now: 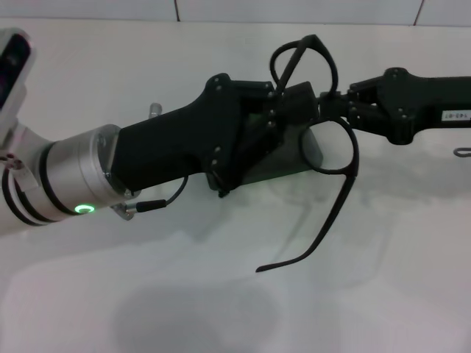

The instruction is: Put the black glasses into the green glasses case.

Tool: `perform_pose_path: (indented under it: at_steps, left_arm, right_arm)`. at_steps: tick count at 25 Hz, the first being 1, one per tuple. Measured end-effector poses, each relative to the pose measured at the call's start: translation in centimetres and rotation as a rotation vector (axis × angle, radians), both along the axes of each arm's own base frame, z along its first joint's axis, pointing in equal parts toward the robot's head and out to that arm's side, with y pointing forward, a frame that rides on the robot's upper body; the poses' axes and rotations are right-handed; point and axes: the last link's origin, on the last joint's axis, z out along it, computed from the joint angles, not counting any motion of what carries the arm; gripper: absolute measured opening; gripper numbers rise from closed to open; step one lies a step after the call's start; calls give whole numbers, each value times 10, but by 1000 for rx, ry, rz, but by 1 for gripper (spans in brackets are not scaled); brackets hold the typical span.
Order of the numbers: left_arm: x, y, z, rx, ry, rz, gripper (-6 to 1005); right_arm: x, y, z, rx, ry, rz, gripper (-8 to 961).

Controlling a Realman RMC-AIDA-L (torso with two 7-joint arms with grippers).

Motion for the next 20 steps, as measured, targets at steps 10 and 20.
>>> perform_pose_path:
  at_steps: [10, 20]
  left_arm:
    - [-1, -1, -5, -22, 12, 9, 28]
    - [-4, 1, -10, -16, 37, 44, 28]
  right_arm:
    - [-10, 0, -10, -26, 29, 44, 55]
    - [-20, -5, -16, -53, 61, 95, 55]
